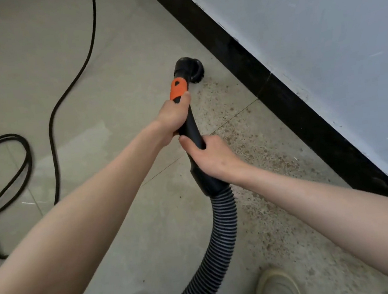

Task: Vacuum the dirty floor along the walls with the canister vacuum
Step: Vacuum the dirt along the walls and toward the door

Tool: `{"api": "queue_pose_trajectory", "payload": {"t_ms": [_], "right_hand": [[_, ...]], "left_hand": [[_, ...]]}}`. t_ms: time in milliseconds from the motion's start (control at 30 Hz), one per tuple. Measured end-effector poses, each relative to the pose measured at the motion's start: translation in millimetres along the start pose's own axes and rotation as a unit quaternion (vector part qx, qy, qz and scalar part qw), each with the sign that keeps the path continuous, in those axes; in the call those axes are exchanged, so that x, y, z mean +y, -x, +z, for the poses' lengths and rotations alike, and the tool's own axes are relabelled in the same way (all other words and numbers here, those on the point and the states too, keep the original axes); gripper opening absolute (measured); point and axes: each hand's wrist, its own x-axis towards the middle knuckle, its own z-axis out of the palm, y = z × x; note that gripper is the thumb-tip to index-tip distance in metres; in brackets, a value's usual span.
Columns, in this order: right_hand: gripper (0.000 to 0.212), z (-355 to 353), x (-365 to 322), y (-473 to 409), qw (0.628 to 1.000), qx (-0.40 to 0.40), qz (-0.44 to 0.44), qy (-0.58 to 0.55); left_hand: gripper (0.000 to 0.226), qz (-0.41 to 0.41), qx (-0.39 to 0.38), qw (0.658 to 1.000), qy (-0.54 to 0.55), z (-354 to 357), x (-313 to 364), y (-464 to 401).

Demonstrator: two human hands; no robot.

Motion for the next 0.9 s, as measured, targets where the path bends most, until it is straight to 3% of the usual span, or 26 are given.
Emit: {"api": "queue_pose_trajectory", "payload": {"t_ms": [333, 900], "right_hand": [[0.044, -28.5, -13.3, -36.8, 0.999, 0.032, 0.032, -0.006], [0.044, -20.6, 14.3, 52.2, 0.991, 0.076, 0.106, 0.023]], "left_hand": [[0.041, 0.009, -0.007, 1.0, -0.015, 18.4, 36.6, -39.5], [0.038, -0.046, -0.113, 0.993, -0.008, 50.2, 2.7, 26.5]]}}
